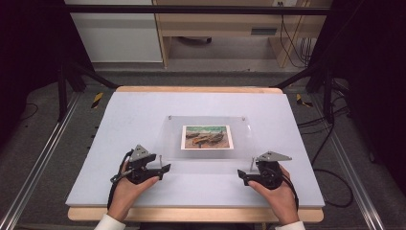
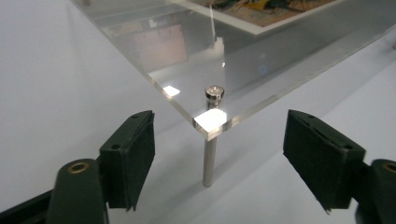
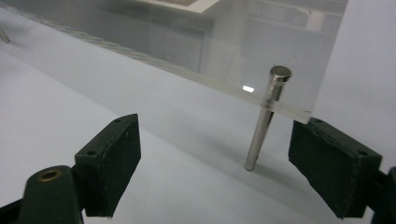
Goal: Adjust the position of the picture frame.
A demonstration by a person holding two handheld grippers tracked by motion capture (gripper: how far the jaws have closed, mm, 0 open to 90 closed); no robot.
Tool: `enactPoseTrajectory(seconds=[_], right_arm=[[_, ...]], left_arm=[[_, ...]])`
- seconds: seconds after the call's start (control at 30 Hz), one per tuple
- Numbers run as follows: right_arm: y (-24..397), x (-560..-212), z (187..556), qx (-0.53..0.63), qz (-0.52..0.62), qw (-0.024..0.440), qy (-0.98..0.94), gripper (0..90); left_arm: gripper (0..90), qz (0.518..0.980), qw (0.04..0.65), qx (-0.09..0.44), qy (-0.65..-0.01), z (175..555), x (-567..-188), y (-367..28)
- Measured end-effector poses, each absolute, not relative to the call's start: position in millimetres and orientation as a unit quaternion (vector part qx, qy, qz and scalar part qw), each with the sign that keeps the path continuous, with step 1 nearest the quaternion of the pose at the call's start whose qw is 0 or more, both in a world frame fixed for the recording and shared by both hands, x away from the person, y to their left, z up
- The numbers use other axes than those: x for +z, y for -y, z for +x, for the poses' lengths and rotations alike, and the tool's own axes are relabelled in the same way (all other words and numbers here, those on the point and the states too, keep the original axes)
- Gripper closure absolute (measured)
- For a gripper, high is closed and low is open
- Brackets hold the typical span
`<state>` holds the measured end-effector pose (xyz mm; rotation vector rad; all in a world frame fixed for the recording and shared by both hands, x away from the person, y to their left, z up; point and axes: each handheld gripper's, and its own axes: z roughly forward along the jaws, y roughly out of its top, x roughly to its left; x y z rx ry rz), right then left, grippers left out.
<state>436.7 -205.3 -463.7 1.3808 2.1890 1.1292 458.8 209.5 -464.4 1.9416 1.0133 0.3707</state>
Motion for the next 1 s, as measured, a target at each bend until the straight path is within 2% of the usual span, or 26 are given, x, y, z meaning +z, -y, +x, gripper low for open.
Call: enactPoseTrajectory(seconds=[0.2, 0.27, 0.6, 0.83, 1.0], right_arm=[[212, -454, 429, 0.405, 0.481, 0.175, -0.758, 11.2], [214, -446, 427, 0.412, 0.471, 0.196, -0.755, 11.1], [207, -416, 437, 0.427, 0.446, 0.255, -0.745, 13.1], [203, -402, 477, 0.406, 0.453, 0.251, -0.753, 15.9], [203, -412, 485, 0.411, 0.462, 0.236, -0.750, 15.8]], left_arm=[[15.0, 0.776, 0.470, 0.140, -0.398, 460, -455, -215], [12.8, 0.766, 0.487, 0.139, -0.396, 460, -447, -221], [12.8, 0.754, 0.504, 0.149, -0.393, 467, -423, -218], [13.9, 0.755, 0.492, 0.150, -0.406, 495, -417, -211], [14.3, 0.758, 0.478, 0.158, -0.415, 496, -426, -212]])
